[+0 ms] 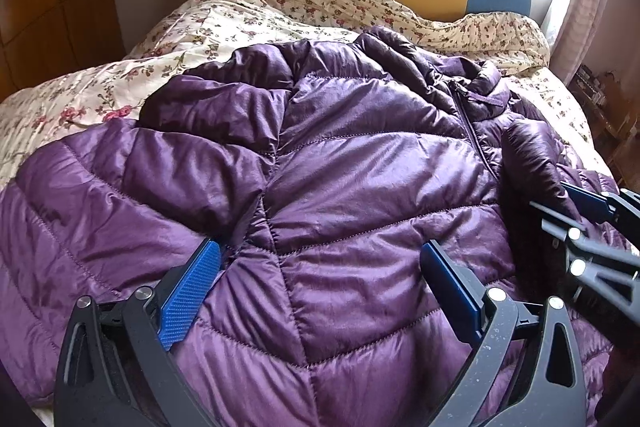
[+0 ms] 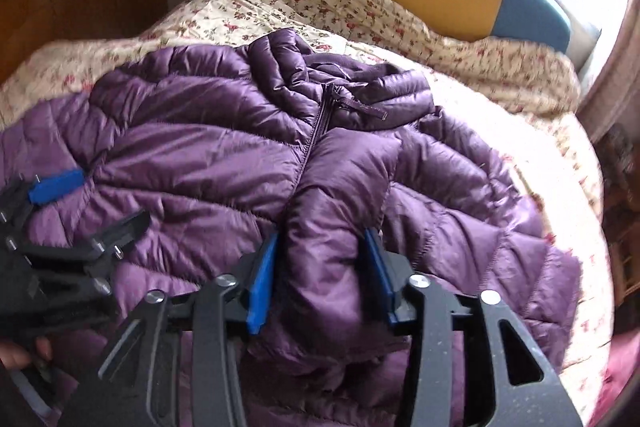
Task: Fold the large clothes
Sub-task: 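Carry the gripped sleeve with the right tool across the jacket front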
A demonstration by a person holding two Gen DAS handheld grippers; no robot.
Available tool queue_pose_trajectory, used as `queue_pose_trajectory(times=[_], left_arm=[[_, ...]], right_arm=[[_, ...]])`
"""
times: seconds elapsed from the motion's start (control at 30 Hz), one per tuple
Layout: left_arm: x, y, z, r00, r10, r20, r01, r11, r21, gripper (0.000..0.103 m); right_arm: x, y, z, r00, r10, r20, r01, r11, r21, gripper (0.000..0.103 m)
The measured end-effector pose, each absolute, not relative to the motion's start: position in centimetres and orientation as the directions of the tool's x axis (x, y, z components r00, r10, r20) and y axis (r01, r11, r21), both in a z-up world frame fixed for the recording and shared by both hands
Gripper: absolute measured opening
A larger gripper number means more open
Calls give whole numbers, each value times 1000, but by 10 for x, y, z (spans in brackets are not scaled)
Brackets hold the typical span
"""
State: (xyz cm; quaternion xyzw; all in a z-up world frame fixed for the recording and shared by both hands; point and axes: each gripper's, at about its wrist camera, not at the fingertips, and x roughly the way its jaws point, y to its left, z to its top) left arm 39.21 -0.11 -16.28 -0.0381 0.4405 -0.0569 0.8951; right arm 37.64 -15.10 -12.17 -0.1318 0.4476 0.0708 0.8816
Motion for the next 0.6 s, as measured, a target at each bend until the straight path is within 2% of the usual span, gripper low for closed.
queue_pose_trajectory(times=[0.17, 0.27, 0.53, 0.6], left_arm=[[386, 1, -155, 602, -165, -781, 87, 986, -142, 96], [384, 1, -150, 593, -207, -778, 110, 978, -176, 92], [386, -23, -131, 572, -309, -760, 175, 951, -255, 92], [389, -34, -130, 549, -341, -763, 193, 940, -282, 92]], right_arm=[[354, -139, -123, 628, -96, -772, -308, 881, -360, 67], [340, -140, -122, 654, -134, -745, -334, 832, -442, 69], [313, -178, -110, 670, -191, -717, -308, 808, -502, 80], [308, -187, -108, 666, -199, -719, -305, 807, -505, 86]])
